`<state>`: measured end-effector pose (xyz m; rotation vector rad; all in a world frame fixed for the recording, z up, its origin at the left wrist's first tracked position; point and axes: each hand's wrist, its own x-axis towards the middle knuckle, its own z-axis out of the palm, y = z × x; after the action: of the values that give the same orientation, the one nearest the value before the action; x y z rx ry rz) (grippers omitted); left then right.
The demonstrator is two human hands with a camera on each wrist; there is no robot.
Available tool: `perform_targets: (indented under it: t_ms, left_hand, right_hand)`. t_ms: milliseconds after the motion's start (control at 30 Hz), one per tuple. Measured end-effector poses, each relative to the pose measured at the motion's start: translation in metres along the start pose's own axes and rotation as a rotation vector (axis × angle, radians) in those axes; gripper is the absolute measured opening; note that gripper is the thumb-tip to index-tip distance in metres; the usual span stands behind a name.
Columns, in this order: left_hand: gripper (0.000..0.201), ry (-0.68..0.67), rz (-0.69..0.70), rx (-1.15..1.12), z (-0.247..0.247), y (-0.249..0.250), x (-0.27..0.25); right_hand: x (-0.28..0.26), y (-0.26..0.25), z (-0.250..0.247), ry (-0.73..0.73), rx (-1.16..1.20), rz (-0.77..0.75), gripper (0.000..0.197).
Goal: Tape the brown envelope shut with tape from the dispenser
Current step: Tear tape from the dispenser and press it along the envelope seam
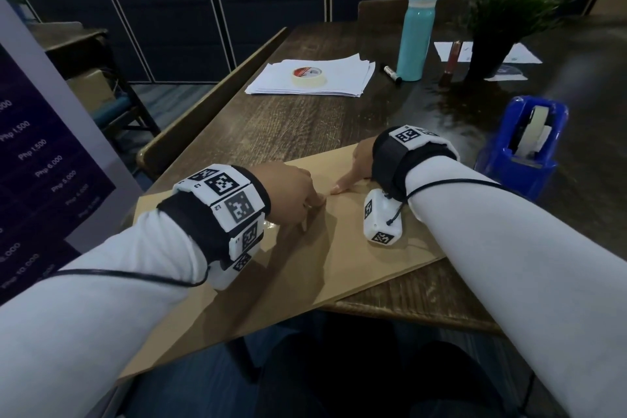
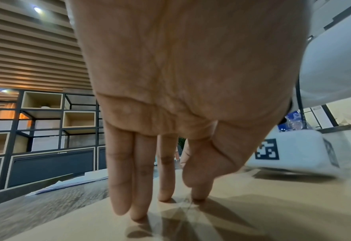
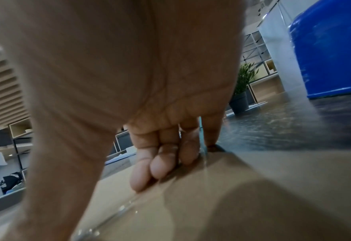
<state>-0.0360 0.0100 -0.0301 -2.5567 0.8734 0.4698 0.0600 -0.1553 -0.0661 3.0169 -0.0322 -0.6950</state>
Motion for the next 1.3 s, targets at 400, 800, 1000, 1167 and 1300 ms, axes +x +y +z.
perform_targets:
  t_ms: [400,800,1000,1167,1300]
  left_hand:
    - [0.045,0.020,0.037,-0.013,0.002,-0.007,0.003]
    - [0.042,0.017,0.026,-0.010,-0.002,-0.005,0.003]
    - [0.040,0.020,0.027,-0.035,-0.001,-0.006,0.004]
    - [0.041,0.033,0.035,-0.028,0.000,-0.004,0.001]
    - [0.046,0.007,0.013,-0.007,0.000,-0.001,-0.002]
  right_hand:
    - [-0.020,0.010,-0.008,-0.059,-0.003,-0.051,0.044]
    - [0.002,-0.013,-0.008,-0.096,-0.137,-0.004,0.110]
    - [0.012,-0.006,-0.015,-0.109,-0.161,-0.054,0.093]
    - [-0.027,-0.003,-0.015,-0.075,-0.106,-0.035,0.055]
    - [-0.039,0.005,-0.010,-0.044,0.024,-0.067,0.046]
